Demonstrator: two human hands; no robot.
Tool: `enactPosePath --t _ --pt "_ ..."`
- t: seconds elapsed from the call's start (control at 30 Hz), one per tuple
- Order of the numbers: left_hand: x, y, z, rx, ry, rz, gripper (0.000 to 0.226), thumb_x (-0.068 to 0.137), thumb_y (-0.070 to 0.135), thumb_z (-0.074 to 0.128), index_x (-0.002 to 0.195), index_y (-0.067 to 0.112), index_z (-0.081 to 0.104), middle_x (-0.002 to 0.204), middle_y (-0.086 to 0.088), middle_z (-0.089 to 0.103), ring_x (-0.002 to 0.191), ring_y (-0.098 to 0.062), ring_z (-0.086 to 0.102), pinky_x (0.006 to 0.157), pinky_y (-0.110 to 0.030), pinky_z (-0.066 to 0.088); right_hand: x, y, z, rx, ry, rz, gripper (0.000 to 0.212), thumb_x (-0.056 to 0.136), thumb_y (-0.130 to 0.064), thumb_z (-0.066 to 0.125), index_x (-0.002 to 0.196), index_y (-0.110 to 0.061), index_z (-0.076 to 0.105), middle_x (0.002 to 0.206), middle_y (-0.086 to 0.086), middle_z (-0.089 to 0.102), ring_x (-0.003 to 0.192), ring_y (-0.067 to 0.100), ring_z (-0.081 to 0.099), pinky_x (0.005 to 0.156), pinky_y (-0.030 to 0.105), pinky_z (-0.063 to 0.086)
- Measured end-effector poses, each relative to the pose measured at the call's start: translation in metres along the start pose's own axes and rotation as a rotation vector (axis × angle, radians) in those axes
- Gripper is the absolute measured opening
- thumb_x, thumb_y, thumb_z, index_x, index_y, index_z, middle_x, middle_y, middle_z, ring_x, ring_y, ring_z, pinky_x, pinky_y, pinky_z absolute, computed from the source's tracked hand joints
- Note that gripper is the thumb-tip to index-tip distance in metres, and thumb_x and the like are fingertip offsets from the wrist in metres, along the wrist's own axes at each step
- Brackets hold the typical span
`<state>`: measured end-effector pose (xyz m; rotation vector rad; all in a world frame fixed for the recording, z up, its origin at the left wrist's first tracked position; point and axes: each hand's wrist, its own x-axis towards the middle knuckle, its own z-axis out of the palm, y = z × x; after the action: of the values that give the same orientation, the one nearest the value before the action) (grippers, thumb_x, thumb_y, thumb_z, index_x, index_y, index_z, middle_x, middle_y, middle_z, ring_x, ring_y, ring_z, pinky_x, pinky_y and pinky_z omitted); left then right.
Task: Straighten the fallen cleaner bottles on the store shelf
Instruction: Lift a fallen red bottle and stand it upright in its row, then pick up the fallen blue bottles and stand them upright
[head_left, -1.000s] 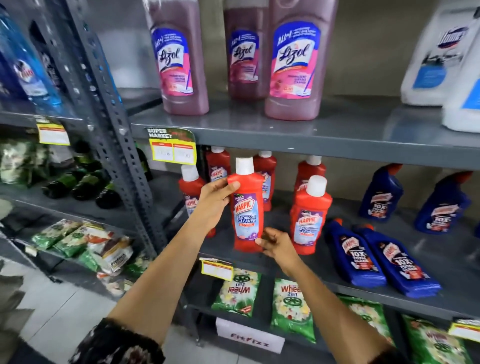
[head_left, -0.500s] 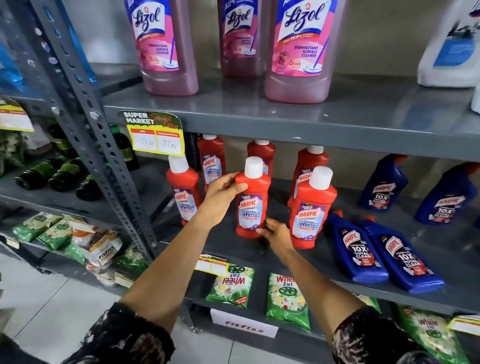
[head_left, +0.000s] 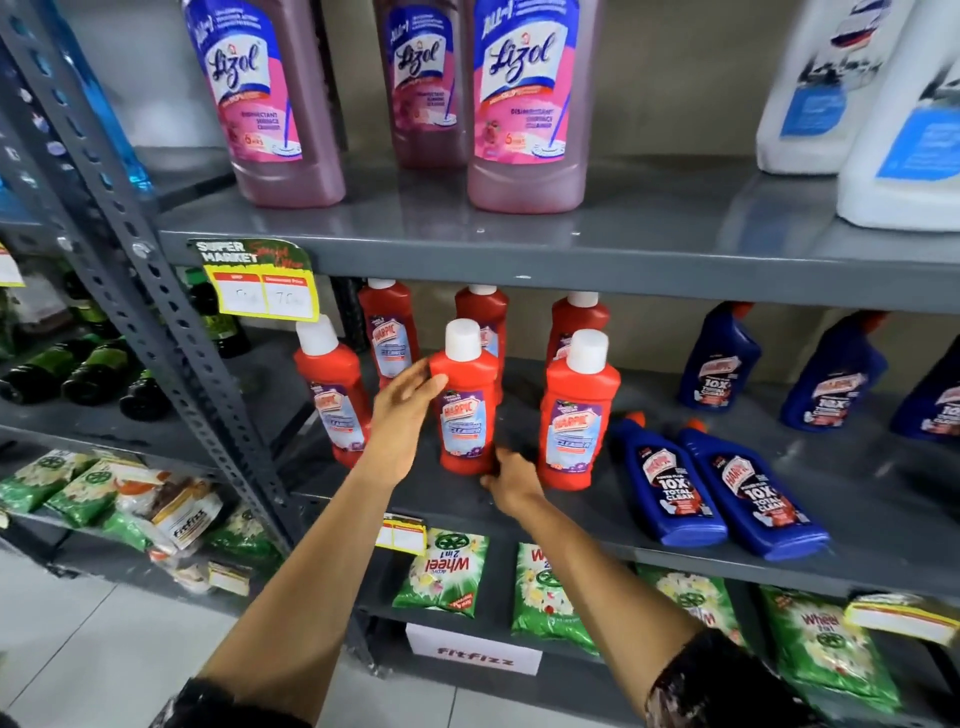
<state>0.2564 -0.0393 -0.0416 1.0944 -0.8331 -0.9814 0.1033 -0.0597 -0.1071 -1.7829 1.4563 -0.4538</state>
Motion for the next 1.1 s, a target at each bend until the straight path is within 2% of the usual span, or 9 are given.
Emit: enactPosePath --t 0.1,0.17,0.27,0.4,0.5,0.67,0.8,0.97,1.1 --pt "-0.031 -0.047 0.017 0.020 0.384 -0.035 0.016 0.085 -0.001 0.056 0.095 0.009 0.063 0.089 -0.007 0.064 0.092 -0.022 0.058 0.077 -0.024 0.048 -0.029 0.006 -0.006 -0.014 0.006 -0.034 0.035 0.085 -0.008 0.055 0.119 -0.002 0.058 0.117 0.023 0.065 0.111 0.037 0.060 0.085 0.035 0.048" --pt "-0.053 -0.088 0.035 0.138 0.456 -0.155 0.031 0.083 -0.009 0.050 0.074 0.019 0.060 0.078 -0.012 0.059 0.084 -0.026 0.053 0.073 -0.033 0.043 -0.048 0.018 -0.020 0.003 0.002 -0.056 0.027 0.083 -0.007 0.054 0.108 -0.004 0.067 0.103 0.017 0.069 0.103 0.029 0.063 0.079 0.031 0.046" --pt "-0.080 -0.116 0.085 0.286 0.299 -0.289 0.024 0.083 -0.005 0.051 0.078 0.016 0.062 0.080 -0.012 0.063 0.083 -0.031 0.061 0.078 -0.036 0.045 -0.068 0.039 -0.065 0.073 0.071 -0.019 0.020 0.082 -0.010 0.058 0.093 -0.012 0.075 0.094 0.008 0.074 0.090 0.020 0.066 0.082 0.031 0.052" --pt "-0.085 -0.121 0.174 0.411 0.054 -0.232 0.020 0.080 -0.001 0.052 0.089 -0.006 0.069 0.095 -0.026 0.070 0.088 -0.037 0.065 0.075 -0.034 0.050 -0.079 0.067 -0.138 0.112 0.201 -0.013 0.020 0.082 -0.006 0.057 0.084 -0.010 0.077 0.081 0.006 0.073 0.073 0.011 0.061 0.074 0.030 0.053" --pt "-0.077 -0.122 0.232 0.457 -0.103 -0.222 0.030 0.080 -0.009 0.042 0.089 -0.001 0.069 0.097 -0.029 0.070 0.096 -0.043 0.065 0.082 -0.041 0.050 -0.078 0.093 -0.181 0.148 0.324 0.020 0.022 0.082 -0.003 0.055 0.084 -0.005 0.076 0.086 0.013 0.075 0.076 0.019 0.065 0.074 0.032 0.055" --pt "-0.059 -0.119 0.287 0.665 -0.238 -0.279 0.031 0.087 0.004 0.044 0.105 0.002 0.069 0.116 -0.014 0.069 0.110 -0.028 0.061 0.091 -0.028 0.044 -0.063 0.151 -0.225 0.168 0.389 0.223 0.023 0.083 -0.013 0.052 0.077 -0.008 0.073 0.082 0.021 0.073 0.077 0.038 0.069 0.075 0.044 0.059" --pt "-0.027 -0.126 0.314 0.858 -0.268 -0.258 0.030 0.090 0.018 0.048 0.107 0.000 0.065 0.118 -0.021 0.066 0.114 -0.034 0.059 0.096 -0.036 0.045 -0.060 0.192 -0.248 -0.067 0.357 0.376 0.027 0.086 -0.023 0.050 0.092 -0.004 0.068 0.099 0.020 0.070 0.086 0.039 0.062 0.064 0.032 0.044" --pt "0.000 -0.131 0.335 1.214 -0.318 -0.342 0.060 0.095 0.046 0.032 0.138 0.004 0.039 0.148 -0.020 0.038 0.137 -0.036 0.034 0.116 -0.046 0.022 -0.052 0.220 -0.264 -0.130 0.195 0.507 0.053 0.085 -0.047 0.046 0.120 -0.009 0.057 0.124 0.020 0.060 0.108 0.041 0.059 0.089 0.045 0.054" --pt "0.013 -0.128 0.346 0.983 -0.370 -0.450 0.054 0.099 0.038 0.029 0.138 0.001 0.040 0.147 -0.020 0.041 0.133 -0.035 0.041 0.113 -0.039 0.030 -0.050 0.221 -0.264 0.183 0.083 0.576 0.051 0.090 -0.048 0.043 0.124 -0.012 0.052 0.131 0.017 0.053 0.110 0.040 0.058 0.058 0.046 0.059"
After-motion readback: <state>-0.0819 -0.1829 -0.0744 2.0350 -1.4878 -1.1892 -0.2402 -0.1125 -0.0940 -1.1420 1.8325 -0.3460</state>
